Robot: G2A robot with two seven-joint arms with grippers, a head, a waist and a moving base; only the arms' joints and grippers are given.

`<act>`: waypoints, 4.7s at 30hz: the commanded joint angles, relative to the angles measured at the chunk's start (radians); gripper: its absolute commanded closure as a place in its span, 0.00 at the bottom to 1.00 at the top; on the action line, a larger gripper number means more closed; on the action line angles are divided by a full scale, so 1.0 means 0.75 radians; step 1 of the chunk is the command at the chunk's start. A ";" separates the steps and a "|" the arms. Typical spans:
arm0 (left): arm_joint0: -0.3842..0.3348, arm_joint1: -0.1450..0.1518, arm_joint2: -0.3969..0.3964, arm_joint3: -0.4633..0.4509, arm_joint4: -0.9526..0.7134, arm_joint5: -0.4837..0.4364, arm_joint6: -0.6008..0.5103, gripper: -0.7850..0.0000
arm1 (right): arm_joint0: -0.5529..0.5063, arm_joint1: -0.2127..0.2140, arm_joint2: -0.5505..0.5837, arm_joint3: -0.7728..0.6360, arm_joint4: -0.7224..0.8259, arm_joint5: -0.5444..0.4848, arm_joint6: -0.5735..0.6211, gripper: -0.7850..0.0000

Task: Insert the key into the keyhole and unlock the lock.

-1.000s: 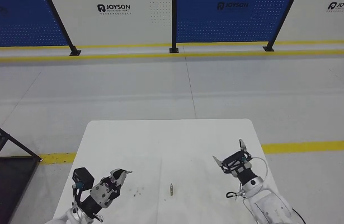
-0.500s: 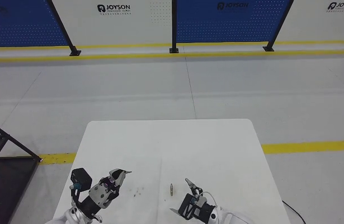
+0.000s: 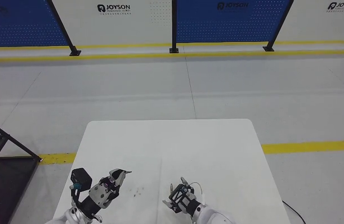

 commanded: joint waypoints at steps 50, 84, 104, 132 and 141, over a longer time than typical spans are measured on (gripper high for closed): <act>0.000 0.000 0.000 0.000 0.000 0.000 0.000 1.00 | -0.193 0.101 0.370 -0.374 0.404 -0.674 -0.666 1.00; -0.135 -0.024 0.267 0.142 -0.317 -0.498 0.358 1.00 | 0.201 -0.018 -0.055 -0.055 0.828 -1.138 -1.013 1.00; -0.324 -0.034 0.620 0.273 -0.405 -0.498 0.579 1.00 | 0.213 -0.102 -0.124 0.047 0.772 -1.113 -1.193 1.00; -0.387 -0.080 0.713 0.332 -0.200 -0.421 0.714 1.00 | 0.212 -0.110 -0.127 0.058 0.776 -1.097 -1.208 1.00; -0.385 -0.089 0.716 0.325 -0.160 -0.397 0.756 1.00 | 0.212 -0.110 -0.127 0.058 0.776 -1.097 -1.208 1.00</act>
